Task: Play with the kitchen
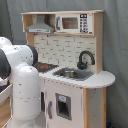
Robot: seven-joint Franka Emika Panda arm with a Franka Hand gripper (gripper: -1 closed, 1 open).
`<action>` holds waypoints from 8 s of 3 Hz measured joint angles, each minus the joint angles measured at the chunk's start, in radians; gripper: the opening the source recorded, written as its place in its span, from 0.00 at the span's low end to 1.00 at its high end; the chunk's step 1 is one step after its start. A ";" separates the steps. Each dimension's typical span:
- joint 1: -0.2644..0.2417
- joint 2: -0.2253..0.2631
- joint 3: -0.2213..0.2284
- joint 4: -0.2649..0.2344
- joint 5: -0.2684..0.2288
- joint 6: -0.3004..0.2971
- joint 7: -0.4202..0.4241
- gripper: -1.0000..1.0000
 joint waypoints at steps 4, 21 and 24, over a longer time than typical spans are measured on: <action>-0.042 -0.019 -0.086 -0.169 -0.332 0.067 0.119 1.00; -0.336 -0.012 -0.182 -0.253 -0.644 0.428 1.246 0.00; -0.336 -0.013 -0.182 -0.254 -0.645 0.428 1.344 1.00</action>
